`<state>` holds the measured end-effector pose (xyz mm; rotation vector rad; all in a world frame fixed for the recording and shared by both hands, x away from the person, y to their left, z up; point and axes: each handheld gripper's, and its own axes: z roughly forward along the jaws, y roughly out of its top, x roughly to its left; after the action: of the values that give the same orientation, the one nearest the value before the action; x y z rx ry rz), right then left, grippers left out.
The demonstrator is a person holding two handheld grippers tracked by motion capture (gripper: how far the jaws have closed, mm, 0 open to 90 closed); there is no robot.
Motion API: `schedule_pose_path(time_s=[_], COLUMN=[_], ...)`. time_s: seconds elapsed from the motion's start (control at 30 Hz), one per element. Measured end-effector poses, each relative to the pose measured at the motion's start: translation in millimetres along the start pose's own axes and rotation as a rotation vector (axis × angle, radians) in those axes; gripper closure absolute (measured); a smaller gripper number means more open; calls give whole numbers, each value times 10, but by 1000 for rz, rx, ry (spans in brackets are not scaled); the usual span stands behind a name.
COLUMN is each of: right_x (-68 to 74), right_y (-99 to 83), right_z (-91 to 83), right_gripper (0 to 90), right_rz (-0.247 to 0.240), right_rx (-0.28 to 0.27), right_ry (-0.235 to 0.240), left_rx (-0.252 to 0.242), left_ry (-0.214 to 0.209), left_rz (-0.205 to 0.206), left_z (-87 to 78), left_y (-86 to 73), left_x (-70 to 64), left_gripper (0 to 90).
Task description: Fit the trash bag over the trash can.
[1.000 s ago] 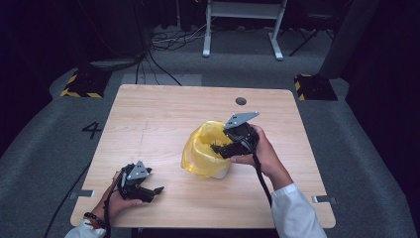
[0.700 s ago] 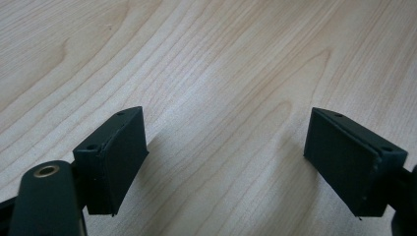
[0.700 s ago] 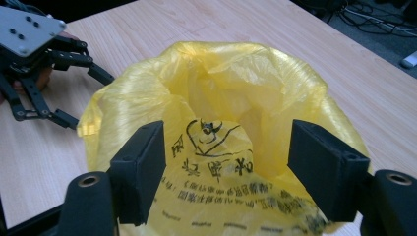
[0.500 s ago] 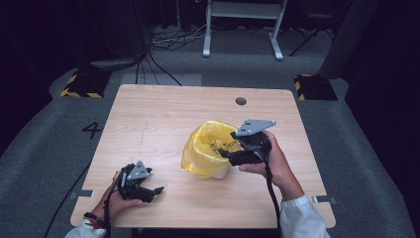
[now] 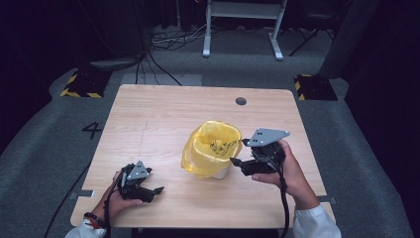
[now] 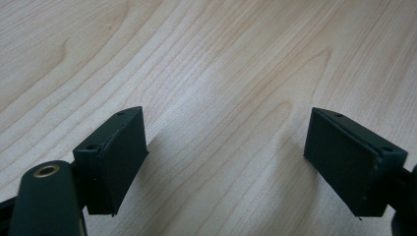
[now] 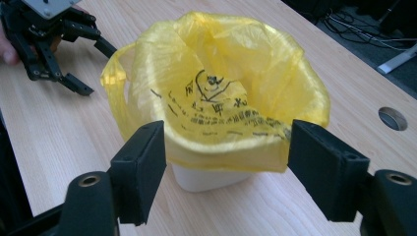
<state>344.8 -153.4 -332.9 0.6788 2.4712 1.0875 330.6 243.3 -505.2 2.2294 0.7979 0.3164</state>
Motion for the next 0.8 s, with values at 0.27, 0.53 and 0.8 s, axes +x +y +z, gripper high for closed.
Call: schedule_pose_path(time_s=[0.27,0.53,0.8], right_x=[51,103,100], right_y=[-175,-386,-612], right_z=[-53,-36,77], right_gripper=[301,299,294], right_rz=[-31,-65,-57], right_rx=[27,53,87], right_ry=[-24,-37,-59], left_rx=[1,0,2], left_ry=[0,1,5], left_rz=[1,3,4], left_z=[-1,0,0], left_y=[0,1,3], left_x=[0,2,3], left_gripper=[162,162,161])
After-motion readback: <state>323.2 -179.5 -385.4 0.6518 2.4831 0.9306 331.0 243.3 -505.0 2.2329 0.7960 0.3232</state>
